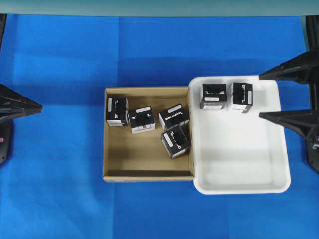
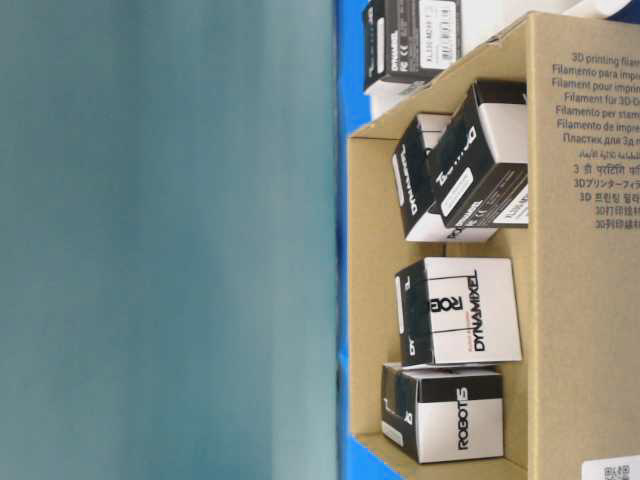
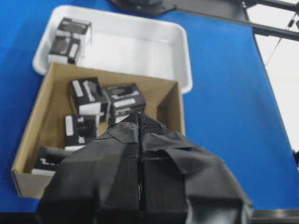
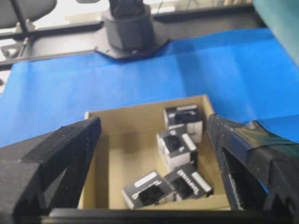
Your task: Pick a box that is randomly placed inside the cardboard box.
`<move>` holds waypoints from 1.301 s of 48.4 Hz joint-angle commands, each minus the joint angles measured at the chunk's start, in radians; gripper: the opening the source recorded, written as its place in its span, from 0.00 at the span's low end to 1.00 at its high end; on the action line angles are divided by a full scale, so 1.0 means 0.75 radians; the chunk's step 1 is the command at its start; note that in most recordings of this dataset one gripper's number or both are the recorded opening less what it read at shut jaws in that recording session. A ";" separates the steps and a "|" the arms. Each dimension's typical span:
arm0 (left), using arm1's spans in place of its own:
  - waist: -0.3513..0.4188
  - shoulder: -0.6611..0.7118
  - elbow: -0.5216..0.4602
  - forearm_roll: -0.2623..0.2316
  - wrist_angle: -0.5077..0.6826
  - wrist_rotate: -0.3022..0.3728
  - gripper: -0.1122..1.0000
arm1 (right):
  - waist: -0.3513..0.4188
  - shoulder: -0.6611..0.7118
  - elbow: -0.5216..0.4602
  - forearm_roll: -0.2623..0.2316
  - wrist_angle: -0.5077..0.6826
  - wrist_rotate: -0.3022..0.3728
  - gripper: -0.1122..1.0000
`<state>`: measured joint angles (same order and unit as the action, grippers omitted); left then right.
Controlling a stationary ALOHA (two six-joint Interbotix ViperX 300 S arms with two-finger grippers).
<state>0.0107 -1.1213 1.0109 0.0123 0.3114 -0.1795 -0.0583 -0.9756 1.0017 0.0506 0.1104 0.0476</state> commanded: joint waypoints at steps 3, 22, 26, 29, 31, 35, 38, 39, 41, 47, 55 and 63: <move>0.000 0.008 -0.020 0.004 -0.014 0.002 0.04 | 0.031 0.004 0.020 0.004 -0.004 0.010 0.96; 0.018 0.010 -0.012 0.004 -0.012 0.000 0.04 | 0.086 0.022 0.057 0.004 -0.004 0.014 0.96; 0.018 0.012 -0.010 0.004 -0.012 0.002 0.04 | 0.086 0.027 0.057 0.002 -0.004 0.014 0.96; 0.018 0.008 -0.012 0.004 -0.014 0.002 0.04 | 0.086 0.029 0.059 0.002 -0.004 0.014 0.96; 0.018 0.006 -0.012 0.004 -0.012 0.002 0.04 | 0.086 0.029 0.059 0.002 -0.004 0.014 0.96; 0.018 0.002 -0.012 0.004 -0.016 0.002 0.04 | 0.084 0.029 0.059 0.002 -0.004 0.016 0.96; 0.014 0.000 -0.012 0.004 -0.022 0.004 0.04 | 0.086 0.029 0.059 0.002 -0.004 0.016 0.96; 0.012 -0.002 -0.012 0.004 -0.029 0.006 0.04 | 0.086 0.027 0.061 0.002 -0.002 0.016 0.96; 0.006 -0.002 -0.012 0.004 -0.039 0.008 0.04 | 0.084 0.027 0.059 0.002 -0.002 0.016 0.96; -0.008 0.004 -0.012 0.006 -0.080 0.008 0.04 | 0.086 0.018 0.065 0.002 0.004 0.016 0.96; -0.016 0.006 -0.010 0.008 -0.094 0.008 0.04 | 0.090 0.012 0.067 0.002 0.035 0.022 0.96; -0.039 0.006 -0.010 0.008 -0.090 0.006 0.04 | 0.092 0.012 0.067 0.002 0.039 0.020 0.96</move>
<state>-0.0092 -1.1275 1.0155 0.0153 0.2516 -0.1749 0.0092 -0.9679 1.0584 0.0506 0.1427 0.0629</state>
